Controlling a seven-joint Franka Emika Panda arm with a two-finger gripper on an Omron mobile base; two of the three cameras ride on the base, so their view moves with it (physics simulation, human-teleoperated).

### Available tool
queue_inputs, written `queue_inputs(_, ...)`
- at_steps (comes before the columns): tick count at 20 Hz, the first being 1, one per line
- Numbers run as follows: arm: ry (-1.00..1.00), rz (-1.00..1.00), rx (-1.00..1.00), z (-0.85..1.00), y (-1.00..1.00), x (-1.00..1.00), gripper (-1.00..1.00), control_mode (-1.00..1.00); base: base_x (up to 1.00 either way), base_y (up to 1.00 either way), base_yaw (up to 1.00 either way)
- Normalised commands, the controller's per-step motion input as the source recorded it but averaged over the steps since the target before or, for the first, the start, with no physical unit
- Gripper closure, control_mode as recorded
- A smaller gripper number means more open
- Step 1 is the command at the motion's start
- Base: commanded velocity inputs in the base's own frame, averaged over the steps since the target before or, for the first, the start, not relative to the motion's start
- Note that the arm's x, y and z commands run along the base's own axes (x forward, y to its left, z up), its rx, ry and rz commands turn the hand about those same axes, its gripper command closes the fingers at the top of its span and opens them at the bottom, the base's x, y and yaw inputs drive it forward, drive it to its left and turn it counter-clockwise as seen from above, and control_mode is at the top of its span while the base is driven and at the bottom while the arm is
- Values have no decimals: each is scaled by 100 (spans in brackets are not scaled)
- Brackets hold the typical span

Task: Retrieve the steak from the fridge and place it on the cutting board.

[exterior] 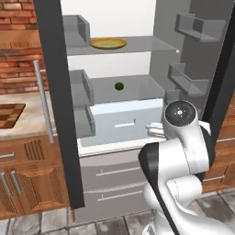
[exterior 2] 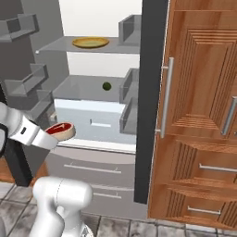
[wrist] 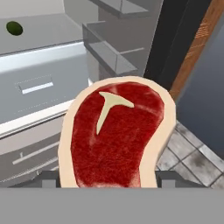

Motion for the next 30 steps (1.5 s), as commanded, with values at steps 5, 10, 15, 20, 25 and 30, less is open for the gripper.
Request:
queue_inputs(5,0,0,0,0,0,0,100,100,-41,54,-4)
queue_inputs(10,0,0,0,0,0,0,100,100,-42,85,-1)
queue_inputs(15,0,0,0,0,0,0,100,100,-27,87,-2)
queue_inputs(20,0,0,0,0,0,0,100,100,-12,90,-7)
queue_inputs(25,0,0,0,0,0,0,100,100,-3,91,-9)
queue_inputs(30,0,0,0,0,0,0,100,100,2,49,-6)
